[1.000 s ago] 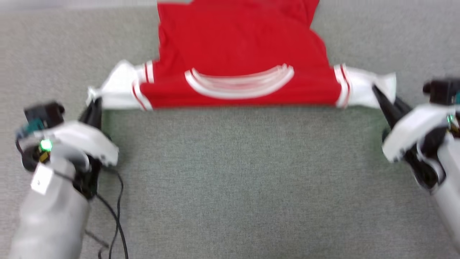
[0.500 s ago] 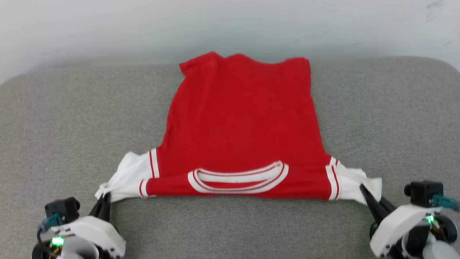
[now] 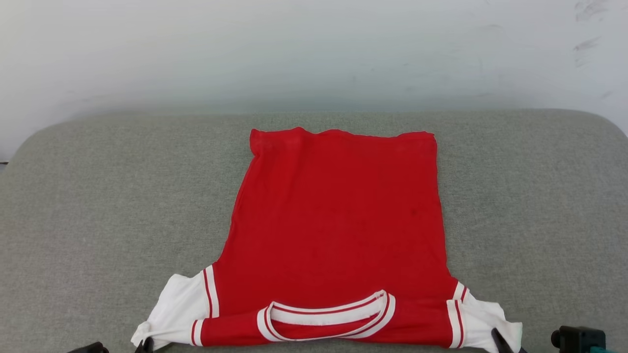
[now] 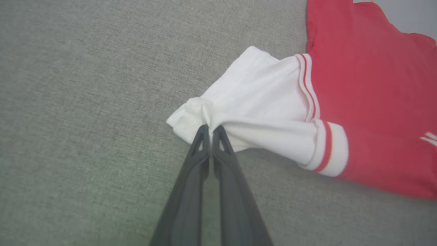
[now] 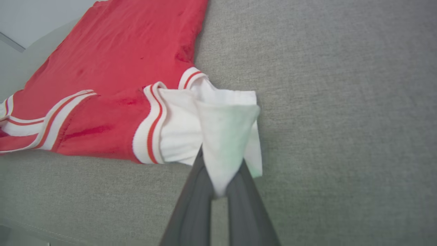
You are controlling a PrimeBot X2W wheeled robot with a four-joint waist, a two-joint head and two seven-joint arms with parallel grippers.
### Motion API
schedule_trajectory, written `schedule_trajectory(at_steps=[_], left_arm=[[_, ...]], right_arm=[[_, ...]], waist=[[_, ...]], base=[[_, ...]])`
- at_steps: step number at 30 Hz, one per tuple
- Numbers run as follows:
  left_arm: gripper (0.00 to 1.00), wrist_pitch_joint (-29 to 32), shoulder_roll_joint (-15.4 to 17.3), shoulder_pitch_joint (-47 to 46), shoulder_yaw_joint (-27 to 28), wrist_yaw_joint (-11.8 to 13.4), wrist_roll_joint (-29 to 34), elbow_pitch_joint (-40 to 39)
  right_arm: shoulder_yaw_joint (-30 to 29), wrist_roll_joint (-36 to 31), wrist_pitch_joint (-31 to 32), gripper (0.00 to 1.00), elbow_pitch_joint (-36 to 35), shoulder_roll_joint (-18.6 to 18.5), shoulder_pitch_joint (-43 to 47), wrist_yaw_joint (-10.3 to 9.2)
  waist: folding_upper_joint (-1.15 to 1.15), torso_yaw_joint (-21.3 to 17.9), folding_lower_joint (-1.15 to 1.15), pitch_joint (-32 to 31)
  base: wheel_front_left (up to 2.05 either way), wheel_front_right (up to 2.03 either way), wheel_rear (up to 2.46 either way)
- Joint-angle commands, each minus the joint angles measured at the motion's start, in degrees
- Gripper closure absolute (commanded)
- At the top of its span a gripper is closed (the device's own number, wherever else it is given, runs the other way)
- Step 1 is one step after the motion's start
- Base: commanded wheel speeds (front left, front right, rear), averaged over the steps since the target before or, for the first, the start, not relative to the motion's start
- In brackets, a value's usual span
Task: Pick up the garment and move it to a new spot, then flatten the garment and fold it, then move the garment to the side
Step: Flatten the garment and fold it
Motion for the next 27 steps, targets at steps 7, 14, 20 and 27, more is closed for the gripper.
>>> schedule_trajectory(at_steps=[7,14,20,27], left_arm=[[1.0,0.6,0.7,2.7,-0.2,1.8,0.1,-4.2],[1.0,0.1,1.2,0.9,-1.0,2.9,2.2,-7.2],[1.0,-0.4,1.0,-2.8,-2.3,2.9,4.3,-10.1],[1.0,-0.3,-0.1,-8.3,-4.9,3.5,7.3,-14.3]], right_arm=[[-2.3,0.5,-0.7,0.0,-2.3,2.1,0.7,-0.13],[-7.2,0.0,-3.0,0.0,1.3,1.4,-6.9,-0.12],[-8.8,1.0,-1.6,0.0,11.3,-2.0,-20.5,-0.11],[-8.1,1.3,2.8,0.0,24.8,-7.8,-37.4,-0.11]], waist=[[0.0,0.5,0.01,-0.7],[0.0,1.6,0.01,0.8],[0.0,3.6,0.01,5.0],[0.0,8.2,0.01,12.2]], base=[[0.0,0.0,0.0],[0.0,0.0,0.0],[0.0,0.0,0.0],[0.0,0.0,0.0]])
